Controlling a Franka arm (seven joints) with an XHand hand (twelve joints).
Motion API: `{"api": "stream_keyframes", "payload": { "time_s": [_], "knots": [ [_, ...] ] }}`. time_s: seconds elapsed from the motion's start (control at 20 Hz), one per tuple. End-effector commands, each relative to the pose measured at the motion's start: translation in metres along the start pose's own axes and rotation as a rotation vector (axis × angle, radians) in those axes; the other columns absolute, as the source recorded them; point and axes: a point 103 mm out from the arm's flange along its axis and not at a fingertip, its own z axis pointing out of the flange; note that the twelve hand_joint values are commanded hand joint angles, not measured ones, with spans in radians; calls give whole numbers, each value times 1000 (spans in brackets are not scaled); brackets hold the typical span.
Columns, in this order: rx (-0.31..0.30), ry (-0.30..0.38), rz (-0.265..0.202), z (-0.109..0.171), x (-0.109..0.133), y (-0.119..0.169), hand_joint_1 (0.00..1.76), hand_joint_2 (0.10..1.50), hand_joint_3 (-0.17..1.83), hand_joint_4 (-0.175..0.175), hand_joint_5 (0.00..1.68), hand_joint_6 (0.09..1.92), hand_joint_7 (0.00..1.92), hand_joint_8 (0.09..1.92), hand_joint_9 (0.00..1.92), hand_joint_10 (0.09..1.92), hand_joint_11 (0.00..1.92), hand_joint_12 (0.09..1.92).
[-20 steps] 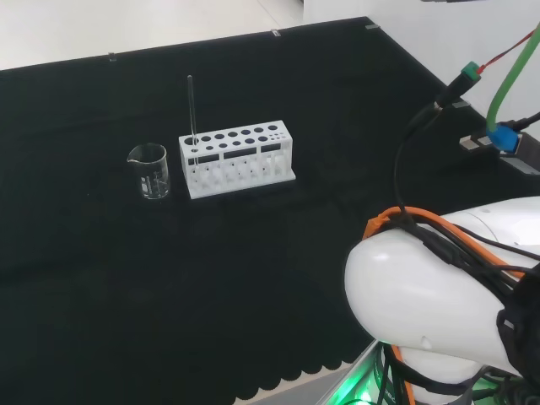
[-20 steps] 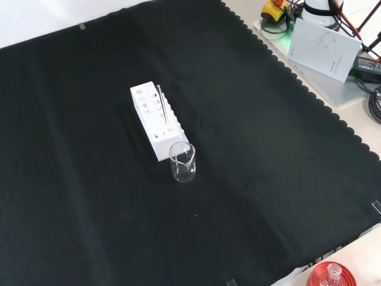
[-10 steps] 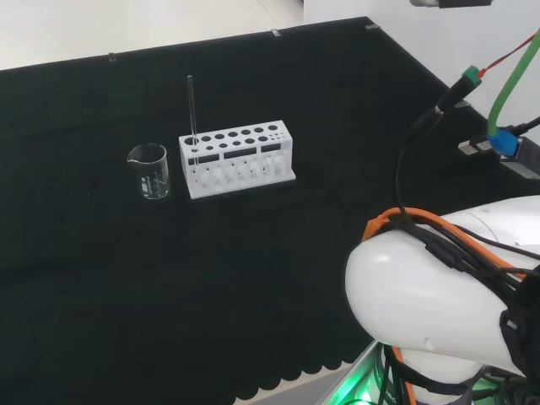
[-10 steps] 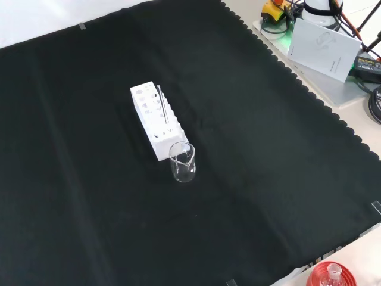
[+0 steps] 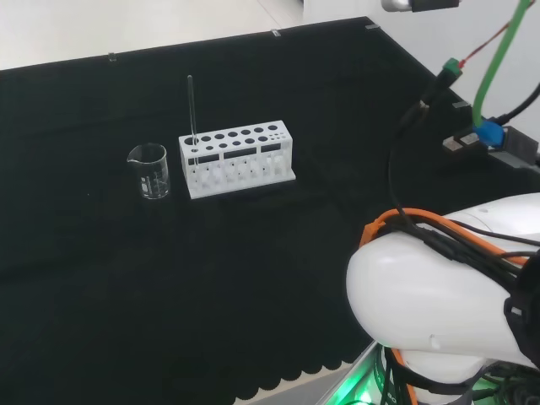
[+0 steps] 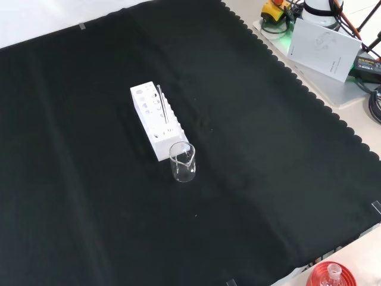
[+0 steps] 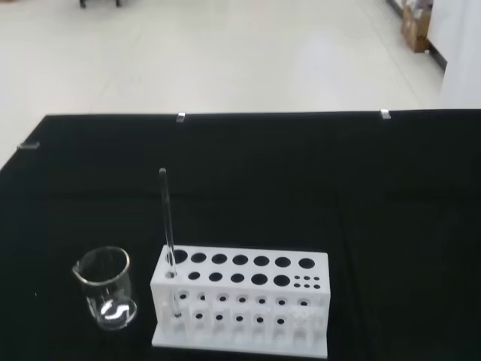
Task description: Take the glass rod from the white test tube rack.
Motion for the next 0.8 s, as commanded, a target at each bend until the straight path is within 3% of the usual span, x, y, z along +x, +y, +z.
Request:
{"api": "stream_keyframes", "payload": {
  "time_s": [0.05,0.55,0.6,0.65,0.8],
  "knots": [
    [48,-39,24,20,9,51,406,858,224,44,158,87,0,639,0,764,0,1169],
    [88,-68,-32,39,16,93,462,846,222,53,193,87,21,697,2,895,0,1294],
    [91,-66,-36,40,17,97,480,842,222,52,195,87,28,708,8,916,0,1321],
    [51,-8,-4,41,17,101,496,838,222,51,198,87,35,718,19,930,0,1352],
    [90,-26,-42,48,18,109,536,832,227,45,205,87,56,748,61,944,0,1434]
  ]
}}
